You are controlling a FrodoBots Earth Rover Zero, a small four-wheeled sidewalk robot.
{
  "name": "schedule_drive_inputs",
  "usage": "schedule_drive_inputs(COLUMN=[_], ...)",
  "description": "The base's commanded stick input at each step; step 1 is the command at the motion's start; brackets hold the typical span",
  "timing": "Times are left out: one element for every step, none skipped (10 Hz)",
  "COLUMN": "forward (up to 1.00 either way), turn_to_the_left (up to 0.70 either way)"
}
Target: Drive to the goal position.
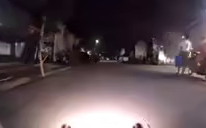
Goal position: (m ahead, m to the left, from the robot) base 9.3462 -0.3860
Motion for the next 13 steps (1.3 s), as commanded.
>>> schedule_drive_inputs(forward=[0.85, 0.85, 0.85, 0.85, 0.85, 0.85, 0.85, 0.85, 0.85, 0.85, 0.85, 0.85, 0.85], turn_to_the_left=[0.0, 0.0, 0.0, 0.0, 0.0, 0.0, 0.0, 0.0, 0.0, 0.0, -0.02, -0.14, -0.26])
